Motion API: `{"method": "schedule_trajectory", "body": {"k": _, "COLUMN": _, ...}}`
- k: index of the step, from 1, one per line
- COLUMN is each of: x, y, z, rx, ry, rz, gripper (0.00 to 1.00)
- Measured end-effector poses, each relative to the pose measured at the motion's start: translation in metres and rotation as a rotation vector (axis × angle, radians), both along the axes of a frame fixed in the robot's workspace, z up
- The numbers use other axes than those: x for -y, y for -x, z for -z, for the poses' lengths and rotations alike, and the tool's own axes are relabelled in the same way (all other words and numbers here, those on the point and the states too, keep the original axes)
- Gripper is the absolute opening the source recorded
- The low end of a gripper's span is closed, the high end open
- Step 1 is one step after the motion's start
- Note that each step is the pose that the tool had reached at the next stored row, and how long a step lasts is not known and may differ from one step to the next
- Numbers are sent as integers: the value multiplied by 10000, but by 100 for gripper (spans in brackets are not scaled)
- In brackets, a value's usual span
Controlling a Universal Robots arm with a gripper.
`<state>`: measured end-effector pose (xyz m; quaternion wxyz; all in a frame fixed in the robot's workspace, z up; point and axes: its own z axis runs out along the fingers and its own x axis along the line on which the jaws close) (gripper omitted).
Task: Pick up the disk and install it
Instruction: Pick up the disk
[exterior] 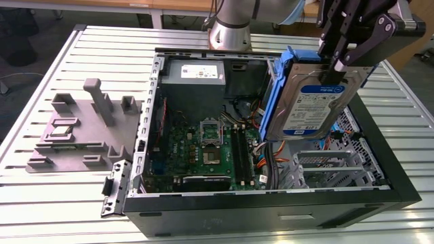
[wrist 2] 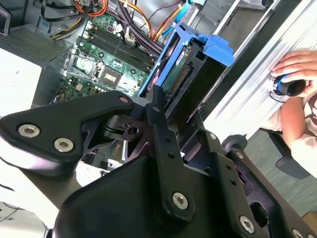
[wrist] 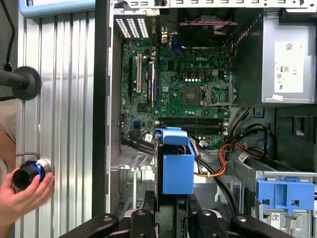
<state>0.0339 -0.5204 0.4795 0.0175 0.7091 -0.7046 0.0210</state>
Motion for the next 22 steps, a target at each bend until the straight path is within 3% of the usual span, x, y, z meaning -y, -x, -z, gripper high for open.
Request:
{"method": "schedule_trajectory", "body": {"k": 13, "x": 2, "y": -28, "z": 1, "rx": 0, "ry": -1, "rz": 0, "gripper": 35}}
{"method": "schedule_trajectory", "body": {"k": 22, "x": 67, "y": -32, "z": 1, "rx": 0, "ry": 1, "rz": -1, "gripper": 35}}
